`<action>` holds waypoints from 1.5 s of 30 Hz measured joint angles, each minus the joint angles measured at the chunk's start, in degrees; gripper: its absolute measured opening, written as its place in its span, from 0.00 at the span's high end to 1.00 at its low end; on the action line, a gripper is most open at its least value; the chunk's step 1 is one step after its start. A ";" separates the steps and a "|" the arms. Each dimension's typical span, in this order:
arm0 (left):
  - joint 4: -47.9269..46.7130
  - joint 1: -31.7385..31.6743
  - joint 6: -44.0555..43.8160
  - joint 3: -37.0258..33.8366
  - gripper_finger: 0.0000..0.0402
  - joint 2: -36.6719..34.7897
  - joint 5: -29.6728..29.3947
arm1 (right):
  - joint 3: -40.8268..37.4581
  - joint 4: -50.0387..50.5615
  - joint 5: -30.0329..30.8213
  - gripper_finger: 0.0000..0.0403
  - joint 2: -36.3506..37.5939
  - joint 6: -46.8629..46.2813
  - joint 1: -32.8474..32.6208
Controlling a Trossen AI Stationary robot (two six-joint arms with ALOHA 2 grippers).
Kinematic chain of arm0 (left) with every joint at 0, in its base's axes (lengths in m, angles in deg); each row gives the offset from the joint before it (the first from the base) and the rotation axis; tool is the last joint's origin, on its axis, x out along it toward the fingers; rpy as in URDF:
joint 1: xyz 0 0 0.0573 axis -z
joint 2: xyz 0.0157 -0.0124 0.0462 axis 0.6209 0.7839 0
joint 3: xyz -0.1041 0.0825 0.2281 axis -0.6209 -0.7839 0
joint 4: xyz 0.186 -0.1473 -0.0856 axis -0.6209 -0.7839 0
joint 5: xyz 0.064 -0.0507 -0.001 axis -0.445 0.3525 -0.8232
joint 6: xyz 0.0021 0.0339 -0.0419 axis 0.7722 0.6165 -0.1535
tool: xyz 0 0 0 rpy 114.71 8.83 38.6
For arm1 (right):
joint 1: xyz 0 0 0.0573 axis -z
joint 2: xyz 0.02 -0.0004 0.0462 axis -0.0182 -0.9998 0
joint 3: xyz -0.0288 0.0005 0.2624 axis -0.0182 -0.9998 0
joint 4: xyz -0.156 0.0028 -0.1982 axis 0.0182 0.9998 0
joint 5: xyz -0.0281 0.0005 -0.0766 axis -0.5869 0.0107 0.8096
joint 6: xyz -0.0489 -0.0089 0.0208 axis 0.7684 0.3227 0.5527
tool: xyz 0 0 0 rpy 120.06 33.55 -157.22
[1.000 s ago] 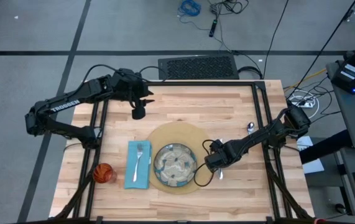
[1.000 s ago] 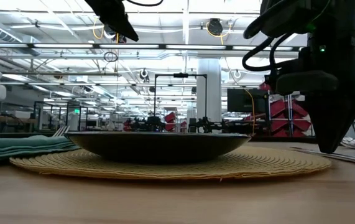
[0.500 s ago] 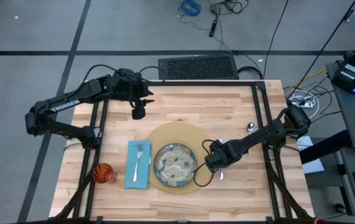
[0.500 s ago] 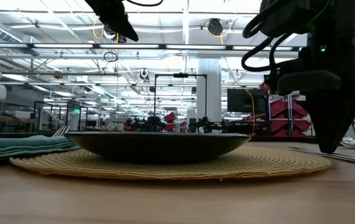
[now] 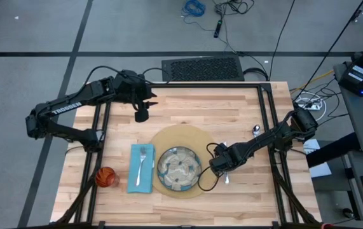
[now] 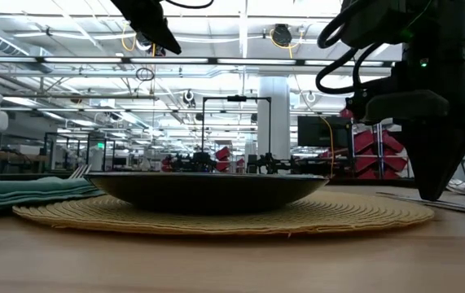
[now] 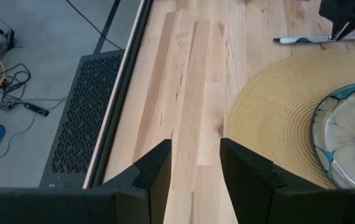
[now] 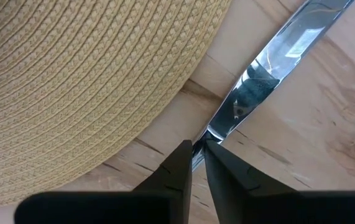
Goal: Set table place
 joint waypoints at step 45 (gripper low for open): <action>-1.10 0.11 0.41 0.00 0.69 0.02 0.09 | -12.33 22.74 5.37 0.76 36.29 -3.40 22.98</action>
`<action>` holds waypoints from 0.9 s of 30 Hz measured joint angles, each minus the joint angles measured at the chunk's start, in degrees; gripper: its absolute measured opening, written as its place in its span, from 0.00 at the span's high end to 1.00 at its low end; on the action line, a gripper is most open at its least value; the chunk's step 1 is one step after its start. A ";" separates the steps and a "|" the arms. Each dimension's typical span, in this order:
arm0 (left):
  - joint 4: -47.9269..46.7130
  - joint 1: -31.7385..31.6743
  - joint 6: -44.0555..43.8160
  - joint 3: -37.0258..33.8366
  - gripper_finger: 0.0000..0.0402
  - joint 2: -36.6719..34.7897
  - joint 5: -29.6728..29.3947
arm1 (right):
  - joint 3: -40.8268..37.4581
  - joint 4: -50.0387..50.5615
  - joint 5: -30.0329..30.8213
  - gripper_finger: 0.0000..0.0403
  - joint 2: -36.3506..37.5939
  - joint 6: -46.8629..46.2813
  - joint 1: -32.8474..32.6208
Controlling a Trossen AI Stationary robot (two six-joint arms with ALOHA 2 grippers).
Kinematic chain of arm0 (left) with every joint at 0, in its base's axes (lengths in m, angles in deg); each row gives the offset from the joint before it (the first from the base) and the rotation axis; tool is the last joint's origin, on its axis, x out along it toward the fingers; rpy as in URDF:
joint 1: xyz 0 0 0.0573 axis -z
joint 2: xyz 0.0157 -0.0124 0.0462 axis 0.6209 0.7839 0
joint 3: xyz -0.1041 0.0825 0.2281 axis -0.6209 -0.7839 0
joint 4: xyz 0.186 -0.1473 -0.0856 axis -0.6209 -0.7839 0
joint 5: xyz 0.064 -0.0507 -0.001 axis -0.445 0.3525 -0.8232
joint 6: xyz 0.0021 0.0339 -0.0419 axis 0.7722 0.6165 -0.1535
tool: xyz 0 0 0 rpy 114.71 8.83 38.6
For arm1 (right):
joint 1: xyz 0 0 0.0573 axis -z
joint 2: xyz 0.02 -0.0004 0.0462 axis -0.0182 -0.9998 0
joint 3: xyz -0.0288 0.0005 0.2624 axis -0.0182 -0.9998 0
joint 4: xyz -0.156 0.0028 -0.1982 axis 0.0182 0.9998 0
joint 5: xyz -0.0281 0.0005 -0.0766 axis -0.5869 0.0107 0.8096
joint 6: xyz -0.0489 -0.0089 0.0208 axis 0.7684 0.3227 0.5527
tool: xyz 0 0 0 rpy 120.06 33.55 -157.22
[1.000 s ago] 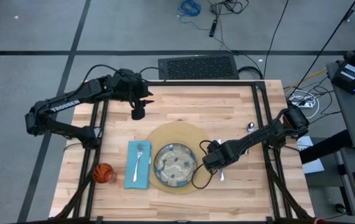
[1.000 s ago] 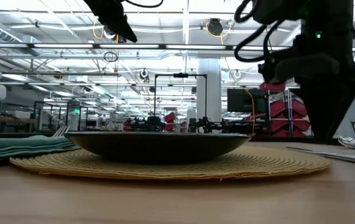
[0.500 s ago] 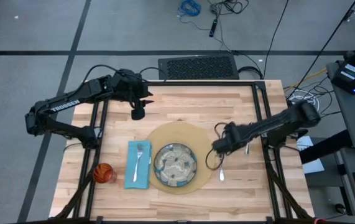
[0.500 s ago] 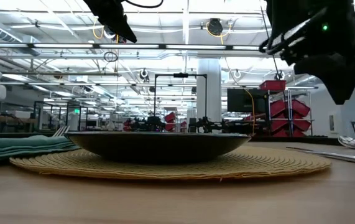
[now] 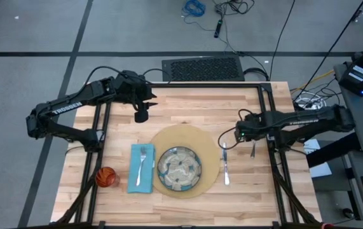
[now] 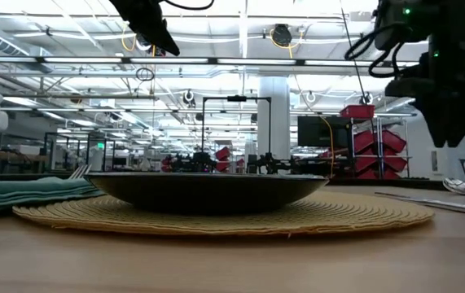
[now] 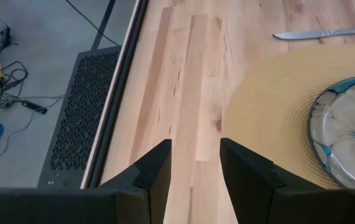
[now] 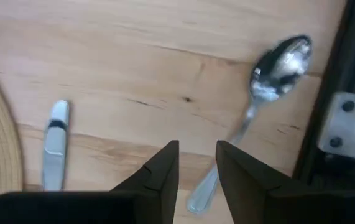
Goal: Set table place
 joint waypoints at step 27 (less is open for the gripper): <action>-0.12 0.55 -0.06 0.00 0.69 0.00 0.04 | -5.62 -6.25 -4.97 0.76 -15.17 2.27 6.14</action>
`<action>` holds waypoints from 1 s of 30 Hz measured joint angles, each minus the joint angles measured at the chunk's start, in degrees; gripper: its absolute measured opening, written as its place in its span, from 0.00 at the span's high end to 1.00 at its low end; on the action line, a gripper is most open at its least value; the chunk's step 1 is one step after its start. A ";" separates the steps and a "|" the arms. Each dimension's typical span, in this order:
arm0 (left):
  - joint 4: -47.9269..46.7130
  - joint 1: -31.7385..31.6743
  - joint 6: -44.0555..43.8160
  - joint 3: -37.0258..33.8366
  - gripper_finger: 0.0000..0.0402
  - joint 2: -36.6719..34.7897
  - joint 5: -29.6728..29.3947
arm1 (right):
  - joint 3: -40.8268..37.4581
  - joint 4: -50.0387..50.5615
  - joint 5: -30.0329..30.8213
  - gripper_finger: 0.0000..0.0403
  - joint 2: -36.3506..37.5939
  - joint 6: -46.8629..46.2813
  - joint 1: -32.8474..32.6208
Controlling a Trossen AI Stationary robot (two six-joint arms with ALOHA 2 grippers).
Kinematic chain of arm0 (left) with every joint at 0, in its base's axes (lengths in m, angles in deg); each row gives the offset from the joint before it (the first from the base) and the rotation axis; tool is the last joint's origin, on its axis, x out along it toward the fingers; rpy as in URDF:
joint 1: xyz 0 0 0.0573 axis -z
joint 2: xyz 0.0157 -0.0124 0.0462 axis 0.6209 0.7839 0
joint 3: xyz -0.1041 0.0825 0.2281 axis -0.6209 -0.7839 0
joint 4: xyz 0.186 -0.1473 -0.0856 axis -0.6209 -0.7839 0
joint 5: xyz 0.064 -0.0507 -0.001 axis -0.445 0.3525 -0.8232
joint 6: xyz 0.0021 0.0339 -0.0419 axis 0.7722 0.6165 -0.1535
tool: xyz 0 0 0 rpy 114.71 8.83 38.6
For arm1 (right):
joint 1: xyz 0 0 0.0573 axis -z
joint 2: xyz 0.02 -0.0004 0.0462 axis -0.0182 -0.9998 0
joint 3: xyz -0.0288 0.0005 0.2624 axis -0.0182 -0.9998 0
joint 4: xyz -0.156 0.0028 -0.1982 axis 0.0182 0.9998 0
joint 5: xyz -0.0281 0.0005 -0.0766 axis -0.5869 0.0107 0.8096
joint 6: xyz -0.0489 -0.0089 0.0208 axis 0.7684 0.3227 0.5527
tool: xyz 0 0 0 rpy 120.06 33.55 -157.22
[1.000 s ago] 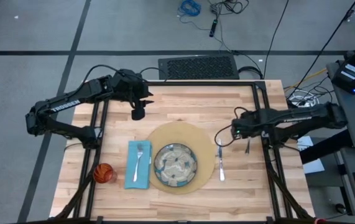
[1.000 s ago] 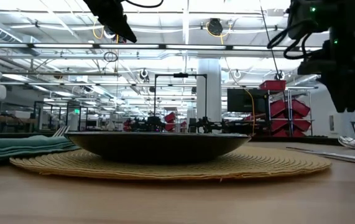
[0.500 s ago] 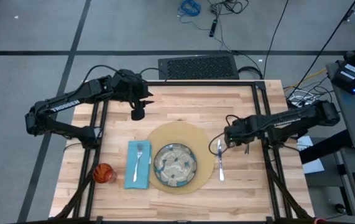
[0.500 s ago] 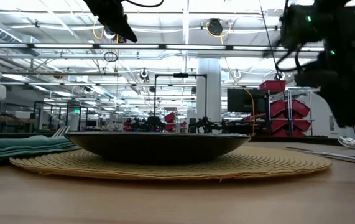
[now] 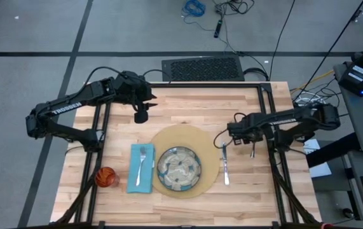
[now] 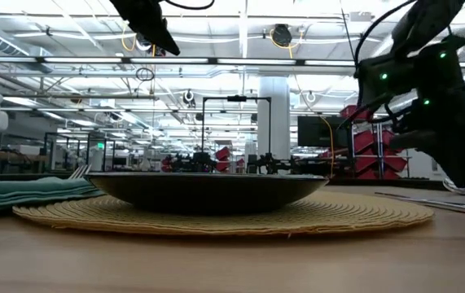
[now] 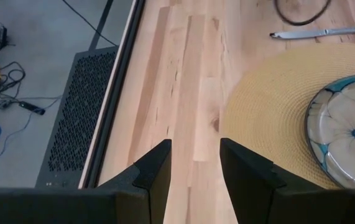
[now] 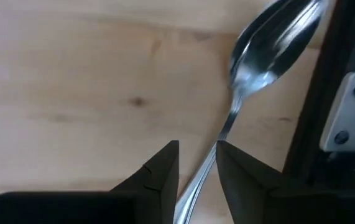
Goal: Set table place
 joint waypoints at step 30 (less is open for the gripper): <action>-1.45 0.00 0.07 0.00 0.69 0.00 0.02 | -2.73 0.20 -5.65 0.76 -7.54 28.34 22.31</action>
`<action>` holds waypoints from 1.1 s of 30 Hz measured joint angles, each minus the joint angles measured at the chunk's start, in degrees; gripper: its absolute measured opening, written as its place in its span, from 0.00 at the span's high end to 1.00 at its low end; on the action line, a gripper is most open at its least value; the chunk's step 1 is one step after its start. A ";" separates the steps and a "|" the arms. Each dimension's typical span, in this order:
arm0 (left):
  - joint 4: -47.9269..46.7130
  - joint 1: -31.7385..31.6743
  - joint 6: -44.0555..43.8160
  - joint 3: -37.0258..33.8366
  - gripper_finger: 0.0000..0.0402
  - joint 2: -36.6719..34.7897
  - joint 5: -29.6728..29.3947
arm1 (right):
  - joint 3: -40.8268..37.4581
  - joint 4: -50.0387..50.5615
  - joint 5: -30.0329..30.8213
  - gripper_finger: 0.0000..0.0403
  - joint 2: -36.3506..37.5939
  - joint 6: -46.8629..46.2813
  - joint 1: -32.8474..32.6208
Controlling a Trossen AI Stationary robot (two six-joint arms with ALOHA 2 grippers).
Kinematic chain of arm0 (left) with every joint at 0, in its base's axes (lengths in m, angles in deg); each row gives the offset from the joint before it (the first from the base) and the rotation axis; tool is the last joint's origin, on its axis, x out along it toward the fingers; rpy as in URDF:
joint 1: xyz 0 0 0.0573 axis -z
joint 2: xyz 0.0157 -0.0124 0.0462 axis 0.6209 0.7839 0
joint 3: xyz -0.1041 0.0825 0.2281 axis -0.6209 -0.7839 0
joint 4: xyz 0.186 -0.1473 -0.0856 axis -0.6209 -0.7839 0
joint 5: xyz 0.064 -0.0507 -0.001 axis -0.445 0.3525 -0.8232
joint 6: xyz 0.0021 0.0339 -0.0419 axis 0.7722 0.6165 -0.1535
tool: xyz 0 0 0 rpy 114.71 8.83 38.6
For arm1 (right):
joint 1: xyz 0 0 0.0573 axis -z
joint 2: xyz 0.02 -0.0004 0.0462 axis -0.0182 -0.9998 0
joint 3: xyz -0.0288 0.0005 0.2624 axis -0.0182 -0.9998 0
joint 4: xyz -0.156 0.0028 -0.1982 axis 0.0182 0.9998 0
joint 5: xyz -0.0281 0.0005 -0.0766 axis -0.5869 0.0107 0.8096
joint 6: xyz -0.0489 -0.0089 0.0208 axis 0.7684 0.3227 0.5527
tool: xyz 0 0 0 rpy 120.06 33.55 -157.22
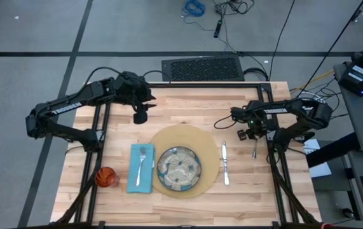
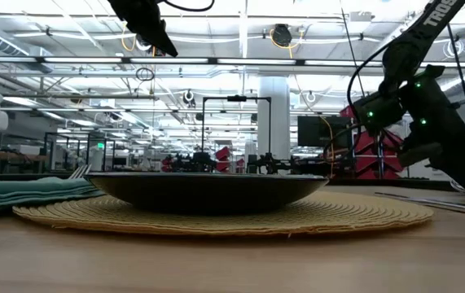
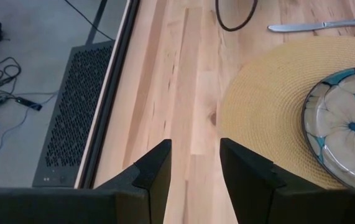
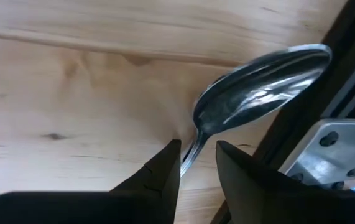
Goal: Set table place
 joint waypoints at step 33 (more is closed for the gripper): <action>-0.22 0.02 0.00 0.00 0.69 0.00 0.02 | 6.55 -16.90 -4.13 1.00 1.29 -10.31 -14.17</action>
